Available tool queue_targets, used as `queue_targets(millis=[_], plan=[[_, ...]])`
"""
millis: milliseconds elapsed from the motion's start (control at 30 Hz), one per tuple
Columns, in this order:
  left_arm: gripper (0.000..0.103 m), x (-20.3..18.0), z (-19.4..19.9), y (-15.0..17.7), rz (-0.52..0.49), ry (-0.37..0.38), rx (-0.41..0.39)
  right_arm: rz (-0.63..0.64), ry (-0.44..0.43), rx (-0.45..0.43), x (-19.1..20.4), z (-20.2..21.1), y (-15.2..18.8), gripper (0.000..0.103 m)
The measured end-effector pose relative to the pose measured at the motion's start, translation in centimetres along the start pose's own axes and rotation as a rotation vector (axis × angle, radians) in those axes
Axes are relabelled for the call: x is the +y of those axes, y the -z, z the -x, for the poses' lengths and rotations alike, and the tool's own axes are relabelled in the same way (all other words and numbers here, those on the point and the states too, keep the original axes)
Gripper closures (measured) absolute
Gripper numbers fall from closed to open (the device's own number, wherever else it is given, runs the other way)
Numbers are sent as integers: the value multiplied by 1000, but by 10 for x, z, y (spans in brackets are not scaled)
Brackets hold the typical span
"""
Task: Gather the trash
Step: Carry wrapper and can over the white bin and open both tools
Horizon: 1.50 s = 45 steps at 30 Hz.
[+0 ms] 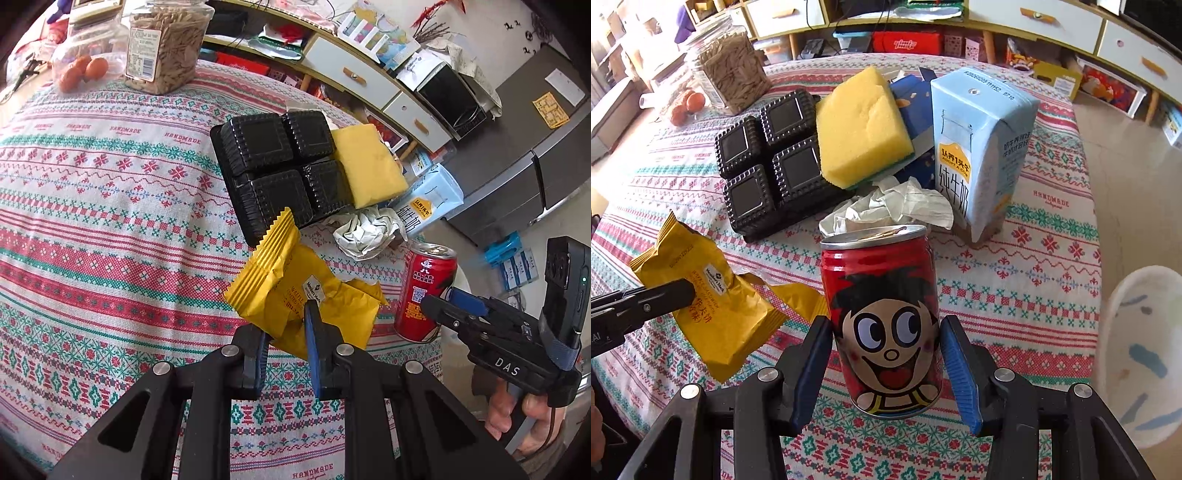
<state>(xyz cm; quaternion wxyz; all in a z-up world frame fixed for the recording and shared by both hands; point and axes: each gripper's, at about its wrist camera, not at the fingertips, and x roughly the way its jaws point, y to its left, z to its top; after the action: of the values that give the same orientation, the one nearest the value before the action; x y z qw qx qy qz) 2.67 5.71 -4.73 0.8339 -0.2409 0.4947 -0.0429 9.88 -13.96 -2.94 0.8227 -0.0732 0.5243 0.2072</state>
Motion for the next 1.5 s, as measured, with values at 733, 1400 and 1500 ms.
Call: queue_targets(millis=[733,1400,1500], plan=[[85,-119,15,22,-328,-72,-87,-182,-94,-119,-60,63,29,50],[85,-313,-114,31,-501,4,17,-467,285,-129,-203,90,51,50],[85,-325,-131,33,-517,-8,27,-484,333,-95,-220,84,51,50]])
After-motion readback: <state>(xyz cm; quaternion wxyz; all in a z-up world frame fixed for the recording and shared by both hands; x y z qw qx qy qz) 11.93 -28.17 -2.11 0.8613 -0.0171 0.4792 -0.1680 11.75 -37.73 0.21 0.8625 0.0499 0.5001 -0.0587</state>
